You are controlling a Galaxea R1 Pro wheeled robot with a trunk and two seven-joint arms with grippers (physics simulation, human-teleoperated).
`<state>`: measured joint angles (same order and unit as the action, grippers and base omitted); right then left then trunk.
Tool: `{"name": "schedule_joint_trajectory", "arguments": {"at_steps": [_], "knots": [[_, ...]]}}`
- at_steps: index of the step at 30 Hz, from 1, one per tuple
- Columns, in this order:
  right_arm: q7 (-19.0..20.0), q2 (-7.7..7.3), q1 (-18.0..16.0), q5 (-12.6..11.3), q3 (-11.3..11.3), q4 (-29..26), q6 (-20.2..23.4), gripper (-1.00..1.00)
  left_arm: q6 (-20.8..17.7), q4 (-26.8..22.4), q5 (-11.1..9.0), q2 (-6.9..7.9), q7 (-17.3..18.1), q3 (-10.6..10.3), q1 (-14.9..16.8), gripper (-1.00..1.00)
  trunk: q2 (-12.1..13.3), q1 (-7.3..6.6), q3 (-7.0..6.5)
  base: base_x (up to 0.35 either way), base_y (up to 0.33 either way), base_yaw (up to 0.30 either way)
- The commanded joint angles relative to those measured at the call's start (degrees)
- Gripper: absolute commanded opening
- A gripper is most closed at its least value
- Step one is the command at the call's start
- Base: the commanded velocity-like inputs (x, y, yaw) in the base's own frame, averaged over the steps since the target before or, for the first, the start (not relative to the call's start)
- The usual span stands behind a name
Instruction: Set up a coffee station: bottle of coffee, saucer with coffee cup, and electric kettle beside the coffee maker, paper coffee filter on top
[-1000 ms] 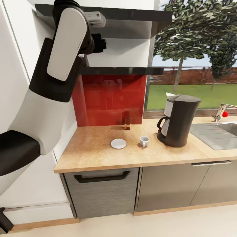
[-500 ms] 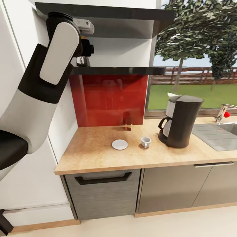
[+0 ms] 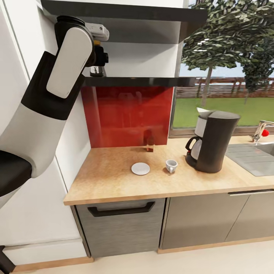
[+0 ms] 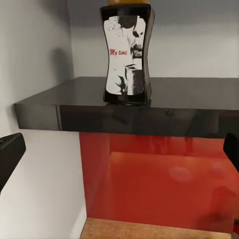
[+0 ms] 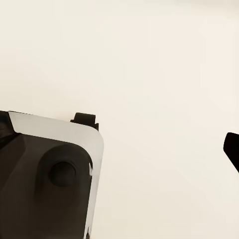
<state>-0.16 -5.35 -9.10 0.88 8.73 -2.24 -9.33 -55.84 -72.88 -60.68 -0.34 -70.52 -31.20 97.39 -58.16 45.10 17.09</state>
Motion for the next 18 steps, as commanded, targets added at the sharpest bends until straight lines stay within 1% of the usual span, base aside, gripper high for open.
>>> {"name": "schedule_joint_trajectory", "arguments": {"at_steps": [1,6,9,12,16,18], "knots": [[0.0,-0.02,-0.04,0.1,0.26,0.05,-0.17,1.0,-0.29,0.07,-0.48,0.03,-0.58,-0.06,0.08,1.0,-0.05,0.01,0.08,0.017,0.015,0.0],[0.06,-0.02,-0.04,0.16,0.31,0.12,-0.17,1.0,0.04,1.64,-0.48,0.07,-0.58,-0.08,0.08,1.0,-0.05,0.01,0.08,0.006,0.005,0.0],[0.07,-0.02,-0.04,0.17,0.29,0.12,-0.17,1.0,1.71,2.27,-0.49,0.27,-0.58,-0.09,0.08,1.0,-0.05,0.01,0.08,0.025,0.001,0.0],[0.07,-0.02,-0.04,0.17,0.31,0.13,-0.17,1.0,2.18,2.4,-0.49,0.35,-0.55,-0.09,0.08,1.0,-0.05,0.01,0.08,0.139,0.0,0.0],[0.07,-0.02,-0.04,0.17,0.32,0.13,-0.17,1.0,2.51,2.45,-0.49,0.4,-0.51,-0.09,0.08,1.0,-0.05,0.01,0.08,0.22,0.0,0.0],[0.07,-0.02,-0.04,0.18,0.32,0.13,-0.17,1.0,2.64,2.47,-0.49,0.42,-0.55,-0.06,0.08,1.0,-0.05,0.01,0.08,0.104,0.0,0.0]]}}
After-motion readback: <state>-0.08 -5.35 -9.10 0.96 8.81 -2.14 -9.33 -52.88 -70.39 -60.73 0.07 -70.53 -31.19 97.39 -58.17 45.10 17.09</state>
